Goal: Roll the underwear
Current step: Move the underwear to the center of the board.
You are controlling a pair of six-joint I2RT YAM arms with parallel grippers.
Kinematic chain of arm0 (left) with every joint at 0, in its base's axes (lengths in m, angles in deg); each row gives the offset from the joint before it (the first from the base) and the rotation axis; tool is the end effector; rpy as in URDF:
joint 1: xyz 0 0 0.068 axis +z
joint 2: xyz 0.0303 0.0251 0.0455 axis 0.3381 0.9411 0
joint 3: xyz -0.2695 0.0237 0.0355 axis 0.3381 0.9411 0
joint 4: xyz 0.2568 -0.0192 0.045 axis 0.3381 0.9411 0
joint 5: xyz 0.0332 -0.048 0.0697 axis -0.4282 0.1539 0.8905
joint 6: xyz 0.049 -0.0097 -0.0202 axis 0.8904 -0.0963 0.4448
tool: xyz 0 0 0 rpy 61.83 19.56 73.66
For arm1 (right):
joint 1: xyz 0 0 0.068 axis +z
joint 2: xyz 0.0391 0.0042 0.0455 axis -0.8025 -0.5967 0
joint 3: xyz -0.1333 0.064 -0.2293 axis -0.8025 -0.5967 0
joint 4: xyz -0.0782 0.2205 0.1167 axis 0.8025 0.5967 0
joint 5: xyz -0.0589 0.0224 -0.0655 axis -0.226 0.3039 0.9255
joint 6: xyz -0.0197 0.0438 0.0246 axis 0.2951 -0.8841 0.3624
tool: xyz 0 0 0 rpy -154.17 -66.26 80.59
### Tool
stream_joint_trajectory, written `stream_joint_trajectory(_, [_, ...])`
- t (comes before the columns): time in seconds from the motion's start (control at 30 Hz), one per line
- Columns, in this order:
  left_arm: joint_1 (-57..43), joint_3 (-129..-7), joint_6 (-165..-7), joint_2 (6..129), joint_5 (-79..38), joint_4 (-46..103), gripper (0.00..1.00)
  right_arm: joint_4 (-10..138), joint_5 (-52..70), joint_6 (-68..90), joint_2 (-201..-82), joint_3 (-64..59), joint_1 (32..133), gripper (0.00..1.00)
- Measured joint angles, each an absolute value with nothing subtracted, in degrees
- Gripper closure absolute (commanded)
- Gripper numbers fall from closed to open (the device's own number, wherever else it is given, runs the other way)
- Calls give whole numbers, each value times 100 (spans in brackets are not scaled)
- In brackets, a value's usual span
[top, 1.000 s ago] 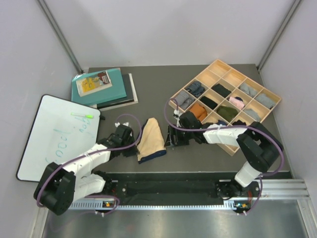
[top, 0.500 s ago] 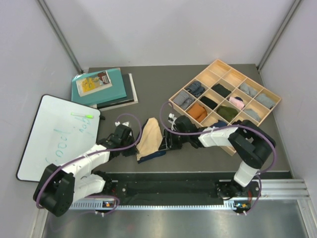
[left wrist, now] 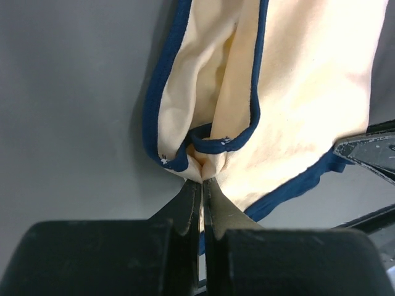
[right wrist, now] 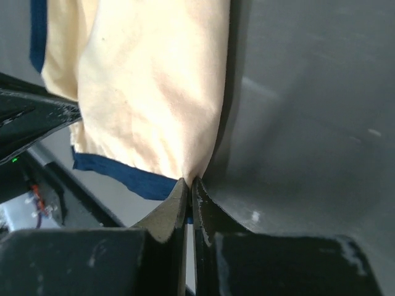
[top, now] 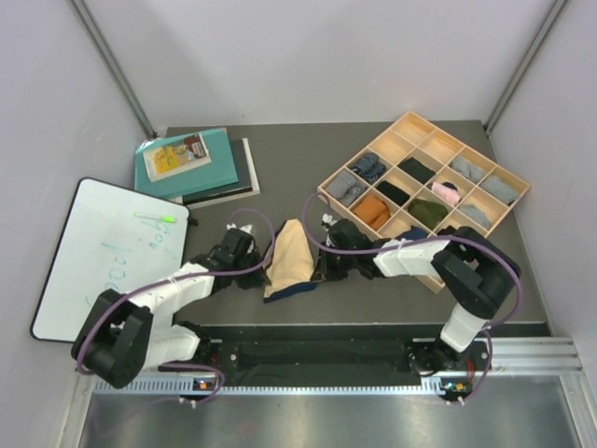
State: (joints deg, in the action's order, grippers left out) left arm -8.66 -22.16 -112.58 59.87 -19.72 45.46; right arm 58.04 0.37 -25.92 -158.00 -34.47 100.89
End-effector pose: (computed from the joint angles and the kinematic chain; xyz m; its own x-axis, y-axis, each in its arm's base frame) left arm 0.1773 -0.1015 0.1507 -0.9053 -0.2101 -0.3692 -0.0330 0.9012 -0.4321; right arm 0.2090 0.2432 0.1322 -0.9405 -0.0491 -0.3363 -0.2580 0.7471 0.6126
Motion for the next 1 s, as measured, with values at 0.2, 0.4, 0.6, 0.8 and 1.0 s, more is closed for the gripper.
stream_joint_trajectory(0.2, [-1340, -2723, -11363, 6783, -2158, 4050, 100, 6838, 1051, -2419, -15039, -3615, 10087, 100])
stream_joint_trajectory(0.4, [-1596, -3000, -11575, 7196, -2280, 3532, 100, 7824, 1995, -2373, -14302, -3877, 10083, 83])
stream_joint_trajectory(0.6, [-1596, -2948, -11673, 7238, -2237, 3430, 100, 8508, 2483, -2229, -13883, -3908, 10083, 54])
stream_joint_trajectory(0.8, [-1596, -2850, -11698, 7190, -2188, 3460, 81, 8759, 2557, -2087, -13470, -3827, 10116, 42])
stream_joint_trajectory(1.0, [-1596, -2850, -11732, 6927, -2020, 3580, 64, 8696, 2467, -2032, -13426, -3600, 10314, 40])
